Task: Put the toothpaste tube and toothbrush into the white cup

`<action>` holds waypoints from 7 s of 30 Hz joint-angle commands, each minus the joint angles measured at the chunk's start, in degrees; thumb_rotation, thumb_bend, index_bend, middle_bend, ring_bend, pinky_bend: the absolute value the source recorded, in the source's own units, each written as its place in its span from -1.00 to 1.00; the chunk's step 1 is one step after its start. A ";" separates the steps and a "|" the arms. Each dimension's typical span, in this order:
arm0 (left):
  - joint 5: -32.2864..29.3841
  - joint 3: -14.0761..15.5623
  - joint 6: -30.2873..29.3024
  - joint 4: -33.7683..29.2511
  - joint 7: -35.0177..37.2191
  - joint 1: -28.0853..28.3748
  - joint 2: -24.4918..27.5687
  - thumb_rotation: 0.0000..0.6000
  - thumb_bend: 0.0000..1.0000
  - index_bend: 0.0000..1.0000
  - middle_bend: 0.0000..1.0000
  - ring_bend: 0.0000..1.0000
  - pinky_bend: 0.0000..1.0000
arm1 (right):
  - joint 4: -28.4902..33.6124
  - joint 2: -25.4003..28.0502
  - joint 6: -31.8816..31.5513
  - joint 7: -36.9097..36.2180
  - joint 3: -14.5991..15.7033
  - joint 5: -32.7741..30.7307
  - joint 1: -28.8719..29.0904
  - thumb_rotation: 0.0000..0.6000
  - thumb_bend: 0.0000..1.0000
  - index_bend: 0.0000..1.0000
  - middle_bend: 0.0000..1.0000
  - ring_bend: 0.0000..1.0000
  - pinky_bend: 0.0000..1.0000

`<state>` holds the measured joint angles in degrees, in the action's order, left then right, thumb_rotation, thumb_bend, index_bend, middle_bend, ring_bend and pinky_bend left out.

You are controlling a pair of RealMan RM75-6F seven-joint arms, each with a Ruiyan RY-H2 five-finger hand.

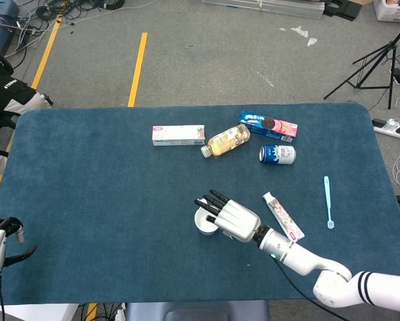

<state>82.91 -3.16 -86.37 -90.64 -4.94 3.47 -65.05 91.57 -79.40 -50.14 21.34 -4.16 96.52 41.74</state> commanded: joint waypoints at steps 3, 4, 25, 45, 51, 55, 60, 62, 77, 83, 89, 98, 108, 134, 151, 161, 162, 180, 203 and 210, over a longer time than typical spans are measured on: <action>-0.02 -0.04 -0.02 0.01 -0.03 -0.03 0.03 1.00 -1.00 0.38 -0.13 -0.23 -0.32 | -0.61 -0.66 0.59 0.65 0.29 -1.07 0.53 1.00 -0.56 -0.19 -1.00 -1.00 -0.87; -0.02 -0.03 0.02 -0.01 -0.07 -0.02 0.03 1.00 -1.00 0.38 -0.13 -0.23 -0.32 | -0.68 -0.78 0.62 0.82 0.32 -1.34 0.62 1.00 -0.56 -0.19 -1.00 -1.00 -0.87; 0.10 -0.09 -0.10 -0.06 -0.02 -0.12 0.08 1.00 -1.00 0.38 -0.13 -0.23 -0.32 | -1.98 -2.80 1.23 3.12 0.77 -4.92 2.37 1.00 -0.53 -0.01 -1.00 -1.00 -0.87; 0.13 -0.01 -0.04 -0.19 -0.17 -0.21 0.15 1.00 -1.00 0.38 -0.13 -0.23 -0.32 | -1.93 -2.92 1.13 4.75 1.54 -7.06 3.05 1.00 -0.36 0.11 -1.00 -1.00 -0.87; 0.00 -0.07 0.13 -0.24 -0.25 -0.13 0.16 1.00 -1.00 0.38 -0.13 -0.23 -0.32 | -1.94 -2.79 0.85 4.86 1.84 -7.33 3.05 1.00 -0.31 0.19 -1.00 -1.00 -0.87; -0.09 -0.03 0.21 -0.22 -0.29 -0.16 0.15 1.00 -1.00 0.38 -0.13 -0.23 -0.32 | -2.05 -2.73 0.72 4.94 2.08 -7.47 3.03 1.00 -0.31 0.24 -1.00 -1.00 -0.87; -0.22 -0.09 0.36 -0.15 -0.27 -0.10 0.14 1.00 -1.00 0.38 -0.13 -0.23 -0.32 | -2.25 -2.66 0.44 5.00 2.25 -7.59 3.01 1.00 -0.31 0.27 -1.00 -1.00 -0.87; -0.26 -0.08 0.45 -0.14 -0.26 -0.08 0.14 1.00 -1.00 0.38 -0.13 -0.23 -0.32 | -2.10 -2.49 0.20 5.11 2.26 -7.60 2.98 1.00 -0.31 0.27 -1.00 -1.00 -0.87; -0.55 -0.07 0.82 -0.04 -0.87 0.05 -0.10 1.00 -1.00 0.38 -0.13 -0.23 -0.32 | 4.06 3.16 -2.97 11.47 2.87 -7.73 1.10 1.00 -0.30 0.31 -1.00 -1.00 -0.87; -0.65 -0.03 0.99 0.11 -1.09 0.10 -0.26 1.00 -1.00 0.38 -0.13 -0.23 -0.32 | 4.65 5.03 -6.32 13.42 4.17 -5.21 -0.83 1.00 -0.31 0.31 -1.00 -1.00 -0.87; -0.74 -0.01 1.15 0.09 -1.37 0.17 -0.36 1.00 -1.00 0.38 -0.13 -0.23 -0.32 | 2.58 5.94 -10.83 13.60 5.73 -1.54 -3.38 1.00 -0.31 0.32 -1.00 -1.00 -0.87; -0.78 0.14 1.52 0.17 -1.71 0.29 -0.61 1.00 -1.00 0.38 -0.13 -0.23 -0.32 | -1.58 6.24 -17.74 12.83 8.67 4.87 -7.59 1.00 -0.31 0.32 -1.00 -1.00 -0.87; -0.96 0.20 1.86 0.36 -1.97 0.41 -0.86 1.00 -1.00 0.38 -0.13 -0.23 -0.32 | -10.28 4.08 -24.45 8.24 11.05 11.10 -11.15 1.00 -0.31 0.32 -1.00 -1.00 -0.87; -1.19 0.31 2.38 0.64 -2.11 0.62 -1.14 1.00 -1.00 0.38 -0.13 -0.23 -0.32 | -26.88 -3.06 -31.84 -3.14 12.49 16.04 -14.78 1.00 -0.35 0.25 -1.00 -1.00 -0.87; -1.32 0.33 2.55 0.65 -2.11 0.68 -1.16 1.00 -1.00 0.38 -0.13 -0.23 -0.32 | -23.01 -0.23 -31.26 -1.31 12.57 15.21 -16.33 1.00 -0.62 -0.52 -1.00 -1.00 -0.87; -1.33 0.30 2.40 0.64 -2.26 0.66 -1.24 1.00 -1.00 0.39 -0.13 -0.23 -0.32 | -10.51 8.38 -35.53 2.86 12.30 17.53 -17.95 1.00 -0.73 -0.76 -1.00 -1.00 -0.74; -1.30 0.31 2.36 0.62 -2.26 0.65 -1.23 1.00 -1.00 0.39 -0.13 -0.23 -0.32 | -8.97 9.56 -36.17 3.76 12.12 17.76 -18.26 1.00 -0.73 -0.77 -1.00 -1.00 -0.61; -1.19 0.51 2.40 0.42 -3.09 0.66 -1.49 1.00 -1.00 0.39 -0.13 -0.23 -0.32 | 8.76 25.65 -28.40 14.68 9.78 4.85 -23.82 1.00 0.24 -0.62 0.96 1.00 1.00; -1.25 0.51 2.43 0.30 -2.95 0.62 -1.34 1.00 -1.00 0.39 -0.13 -0.23 -0.30 | 1.58 19.40 -10.20 12.81 9.14 -6.49 -20.58 1.00 0.90 -0.58 1.00 1.00 1.00; -1.51 0.44 2.54 0.27 -3.03 0.64 -1.35 1.00 -1.00 0.39 -0.12 -0.23 -0.30 | -0.88 17.00 -7.90 7.78 9.90 -4.62 -19.21 1.00 0.94 -0.58 1.00 1.00 1.00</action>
<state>81.39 -2.72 -83.82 -90.36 -7.97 4.11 -66.39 91.45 -61.67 -58.80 30.58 5.40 91.21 22.02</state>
